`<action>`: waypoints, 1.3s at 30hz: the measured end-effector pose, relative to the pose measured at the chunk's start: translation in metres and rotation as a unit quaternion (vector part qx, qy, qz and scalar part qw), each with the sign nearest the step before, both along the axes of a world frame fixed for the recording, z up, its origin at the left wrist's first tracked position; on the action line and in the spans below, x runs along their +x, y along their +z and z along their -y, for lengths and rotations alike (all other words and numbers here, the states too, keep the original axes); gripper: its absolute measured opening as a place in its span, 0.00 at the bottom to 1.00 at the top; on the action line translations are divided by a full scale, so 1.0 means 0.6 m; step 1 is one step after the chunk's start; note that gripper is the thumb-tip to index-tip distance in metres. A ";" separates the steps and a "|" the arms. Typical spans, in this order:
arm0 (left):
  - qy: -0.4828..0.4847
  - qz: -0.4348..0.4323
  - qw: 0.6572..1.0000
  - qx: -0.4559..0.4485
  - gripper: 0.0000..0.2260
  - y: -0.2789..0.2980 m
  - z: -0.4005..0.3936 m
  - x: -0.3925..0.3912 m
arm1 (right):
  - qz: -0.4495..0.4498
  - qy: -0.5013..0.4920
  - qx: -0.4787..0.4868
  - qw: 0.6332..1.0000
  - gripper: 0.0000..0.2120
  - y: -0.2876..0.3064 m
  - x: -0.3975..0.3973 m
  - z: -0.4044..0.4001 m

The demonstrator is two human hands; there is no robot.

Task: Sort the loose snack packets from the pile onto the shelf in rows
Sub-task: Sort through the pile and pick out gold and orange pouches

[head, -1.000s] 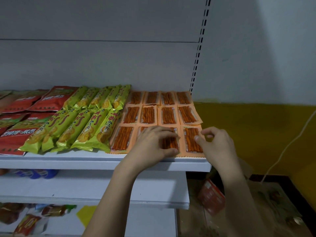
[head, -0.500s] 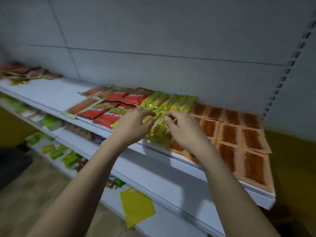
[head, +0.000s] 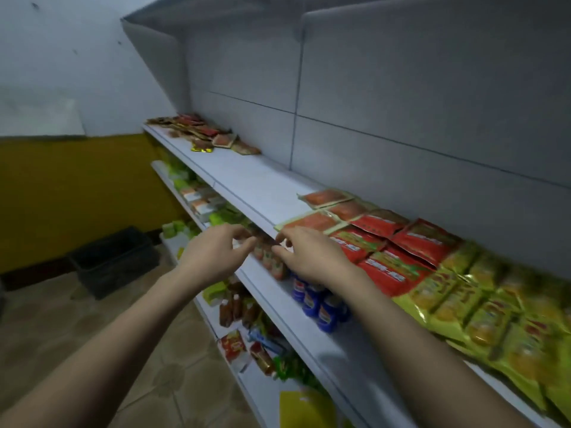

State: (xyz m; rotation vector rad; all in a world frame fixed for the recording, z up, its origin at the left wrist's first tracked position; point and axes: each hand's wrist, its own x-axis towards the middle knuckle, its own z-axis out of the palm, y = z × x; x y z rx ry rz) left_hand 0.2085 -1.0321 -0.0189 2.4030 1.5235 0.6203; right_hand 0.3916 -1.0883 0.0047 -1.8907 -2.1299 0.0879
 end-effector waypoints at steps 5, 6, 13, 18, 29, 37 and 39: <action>0.047 -0.032 0.998 -0.011 0.18 0.003 -0.141 -0.133 | 0.035 0.025 -0.017 0.999 0.16 -0.007 -0.123 -0.178; 0.055 -0.039 0.998 -0.008 0.18 0.010 -0.169 -0.151 | 0.031 0.028 -0.018 0.999 0.16 -0.002 -0.142 -0.210; 0.070 -0.078 0.994 0.021 0.18 0.059 -0.348 -0.215 | -0.014 0.025 -0.034 0.999 0.14 0.055 -0.225 -0.419; 0.082 -0.032 0.996 -0.019 0.18 0.065 -0.504 -0.239 | -0.029 0.017 -0.031 0.999 0.13 0.059 -0.226 -0.568; 0.123 -0.030 0.991 -0.031 0.17 0.046 -0.896 -0.285 | -0.091 0.022 -0.038 0.995 0.12 0.022 -0.275 -0.999; 0.130 -0.017 0.991 -0.016 0.18 0.037 -1.135 -0.364 | -0.098 0.045 -0.036 0.994 0.09 0.025 -0.376 -1.251; 0.125 -0.010 0.992 -0.025 0.19 0.024 -1.191 -0.393 | -0.097 0.047 -0.042 0.993 0.09 0.013 -0.409 -1.305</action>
